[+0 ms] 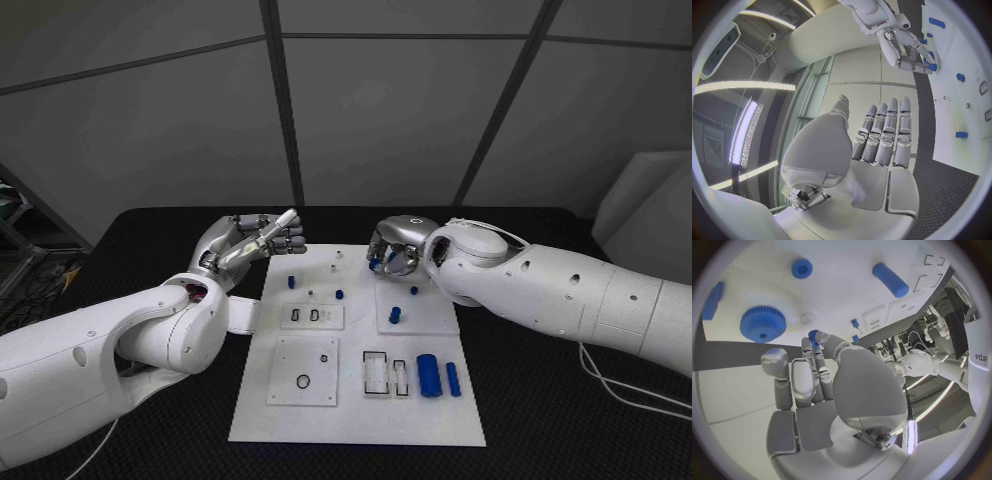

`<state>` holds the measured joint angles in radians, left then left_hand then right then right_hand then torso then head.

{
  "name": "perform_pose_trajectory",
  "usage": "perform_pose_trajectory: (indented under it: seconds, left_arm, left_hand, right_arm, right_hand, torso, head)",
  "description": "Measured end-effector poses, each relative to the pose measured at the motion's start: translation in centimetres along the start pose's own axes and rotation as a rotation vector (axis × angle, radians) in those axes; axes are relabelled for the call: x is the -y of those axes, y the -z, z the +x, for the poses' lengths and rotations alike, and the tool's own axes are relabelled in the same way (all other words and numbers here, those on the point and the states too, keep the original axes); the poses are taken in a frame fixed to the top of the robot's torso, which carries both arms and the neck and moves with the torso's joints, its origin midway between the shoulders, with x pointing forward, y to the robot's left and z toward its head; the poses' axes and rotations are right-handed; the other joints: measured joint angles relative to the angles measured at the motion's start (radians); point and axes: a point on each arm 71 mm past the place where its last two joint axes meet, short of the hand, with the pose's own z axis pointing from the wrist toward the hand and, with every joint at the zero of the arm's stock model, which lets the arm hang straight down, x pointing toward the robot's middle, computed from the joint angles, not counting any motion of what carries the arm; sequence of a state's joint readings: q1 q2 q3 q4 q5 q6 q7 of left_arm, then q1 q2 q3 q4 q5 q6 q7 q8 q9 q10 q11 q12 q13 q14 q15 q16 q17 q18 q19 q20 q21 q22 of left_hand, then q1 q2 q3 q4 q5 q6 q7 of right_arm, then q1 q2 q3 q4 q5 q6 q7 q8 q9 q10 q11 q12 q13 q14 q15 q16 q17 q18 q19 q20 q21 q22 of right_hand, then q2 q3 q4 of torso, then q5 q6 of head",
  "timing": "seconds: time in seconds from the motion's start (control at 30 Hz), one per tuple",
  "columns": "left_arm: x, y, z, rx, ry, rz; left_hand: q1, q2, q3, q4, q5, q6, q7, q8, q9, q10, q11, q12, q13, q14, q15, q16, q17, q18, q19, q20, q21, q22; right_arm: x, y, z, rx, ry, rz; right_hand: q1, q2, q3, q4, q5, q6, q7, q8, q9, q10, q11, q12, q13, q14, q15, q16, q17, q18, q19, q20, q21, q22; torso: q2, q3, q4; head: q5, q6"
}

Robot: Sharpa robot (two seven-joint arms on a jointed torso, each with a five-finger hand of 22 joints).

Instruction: Assemble the parts on the task board

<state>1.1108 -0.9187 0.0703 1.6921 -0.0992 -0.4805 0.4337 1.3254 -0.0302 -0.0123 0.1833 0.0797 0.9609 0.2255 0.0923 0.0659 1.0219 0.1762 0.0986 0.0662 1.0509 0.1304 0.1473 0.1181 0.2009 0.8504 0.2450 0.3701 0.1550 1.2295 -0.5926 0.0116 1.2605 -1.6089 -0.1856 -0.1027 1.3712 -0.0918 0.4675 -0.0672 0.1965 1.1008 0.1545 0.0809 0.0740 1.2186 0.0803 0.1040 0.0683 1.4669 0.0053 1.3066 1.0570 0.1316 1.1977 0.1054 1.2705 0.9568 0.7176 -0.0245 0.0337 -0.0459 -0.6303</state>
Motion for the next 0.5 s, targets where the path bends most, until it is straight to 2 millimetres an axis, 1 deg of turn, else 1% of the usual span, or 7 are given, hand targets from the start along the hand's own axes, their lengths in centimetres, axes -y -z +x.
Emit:
perform_pose_trajectory:
  seconds: [0.13,0.27,0.4,0.5]
  left_arm:
    - [0.0,0.0,-0.1,0.001,-0.001,0.0]
    - [0.0,0.0,0.0,0.0,-0.001,0.0]
    - [0.0,0.0,0.0,0.0,0.0,0.0]
    - [0.0,-0.1,0.0,-0.001,0.0,0.0]
  left_hand:
    - [0.0,0.0,0.0,0.0,0.0,-0.002,0.002,0.0,0.0,-0.001,0.001,0.0,0.0,0.0,0.0,0.0,0.0,0.0,0.0,0.0,0.0,0.0]
    - [0.0,0.0,0.0,0.0,0.0,-0.001,0.002,0.0,0.0,-0.001,0.001,-0.004,0.0,0.0,0.0,0.0,0.0,0.0,0.0,0.0,0.0,0.0]
    - [0.0,0.0,0.0,0.0,0.0,-0.001,0.001,0.0,0.0,-0.001,0.001,-0.004,0.0,0.0,0.0,0.0,0.0,0.0,0.0,0.0,0.0,0.0]
    - [0.0,0.0,0.0,0.0,0.0,-0.001,0.001,0.0,0.0,-0.001,0.001,-0.004,0.0,0.0,0.0,0.0,0.0,0.0,0.0,0.0,0.0,0.0]
  right_arm:
    - [-0.3,-0.2,-0.4,0.055,-0.007,0.003]
    - [-0.9,-0.8,-0.5,0.093,-0.013,0.008]
    - [-1.6,-1.7,-0.5,0.113,-0.02,0.007]
    - [-2.0,-2.3,-0.4,0.122,-0.025,0.007]
  right_hand:
    - [0.0,0.0,0.003,0.003,-0.002,0.003,-0.003,-0.001,-0.001,0.0,0.0,0.0,0.0,0.0,0.0,0.005,0.003,0.0,0.0,0.0,0.003,0.003]
    - [0.0,0.0,0.003,0.003,-0.002,0.003,-0.003,-0.001,-0.001,0.0,0.0,0.0,0.0,0.0,0.0,0.005,0.005,0.0,0.0,0.0,0.003,0.005]
    - [0.0,0.0,0.003,0.003,-0.002,0.003,-0.004,-0.001,-0.001,0.0,0.0,0.0,0.0,0.0,0.0,0.005,0.005,0.0,0.0,0.0,0.003,0.005]
    - [0.0,0.0,0.004,0.004,-0.002,0.003,-0.004,-0.001,-0.001,0.0,0.0,0.0,0.0,0.0,0.0,0.005,0.005,0.0,0.0,0.0,0.008,0.007]
  torso:
    - [0.0,-0.0008,0.0]
    - [0.002,-0.0011,0.0025]
    - [0.002,-0.0011,0.0036]
    - [0.003,-0.0012,0.0043]
  head:
    - [0.0,0.003]
    - [-0.001,0.007]
    - [-0.001,0.005]
    - [0.003,0.004]
